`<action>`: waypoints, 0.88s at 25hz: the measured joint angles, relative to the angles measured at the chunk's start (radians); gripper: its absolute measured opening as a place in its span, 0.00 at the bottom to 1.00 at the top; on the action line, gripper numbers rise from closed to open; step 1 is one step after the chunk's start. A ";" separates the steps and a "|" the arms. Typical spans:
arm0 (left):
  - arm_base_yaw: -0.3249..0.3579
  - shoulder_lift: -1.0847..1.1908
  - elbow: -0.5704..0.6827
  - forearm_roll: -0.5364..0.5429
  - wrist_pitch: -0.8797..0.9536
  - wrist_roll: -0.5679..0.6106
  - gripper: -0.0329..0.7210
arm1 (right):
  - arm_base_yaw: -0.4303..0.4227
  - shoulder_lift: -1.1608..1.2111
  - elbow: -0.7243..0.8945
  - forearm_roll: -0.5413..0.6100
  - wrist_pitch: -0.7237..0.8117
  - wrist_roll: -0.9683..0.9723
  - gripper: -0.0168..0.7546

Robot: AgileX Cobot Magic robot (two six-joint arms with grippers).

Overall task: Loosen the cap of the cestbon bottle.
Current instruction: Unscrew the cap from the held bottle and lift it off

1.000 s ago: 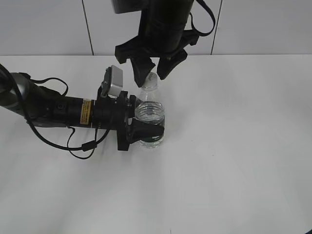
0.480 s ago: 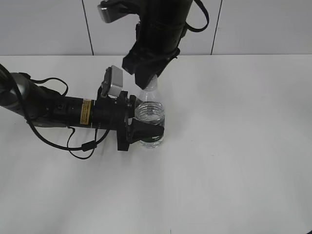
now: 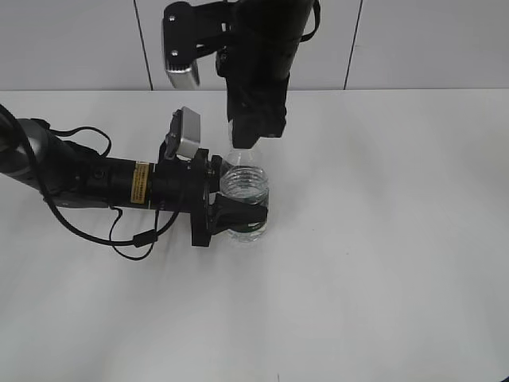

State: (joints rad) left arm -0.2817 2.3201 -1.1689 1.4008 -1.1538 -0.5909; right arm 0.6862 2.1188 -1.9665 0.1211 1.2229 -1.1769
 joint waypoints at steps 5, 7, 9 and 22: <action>0.000 0.000 0.000 -0.001 0.000 0.000 0.58 | 0.000 0.000 0.000 0.000 0.002 -0.368 0.41; 0.000 0.000 0.000 -0.001 0.000 -0.001 0.58 | 0.000 0.000 -0.001 -0.001 0.001 -0.420 0.41; 0.000 0.000 0.000 -0.002 0.000 -0.001 0.58 | 0.000 0.000 -0.001 -0.001 0.001 -0.437 0.41; 0.000 0.000 0.000 -0.002 0.000 -0.002 0.58 | 0.000 0.000 -0.002 0.018 0.000 -0.227 0.53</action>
State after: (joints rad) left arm -0.2817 2.3201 -1.1689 1.3991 -1.1538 -0.5929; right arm 0.6862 2.1188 -1.9682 0.1391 1.2229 -1.4037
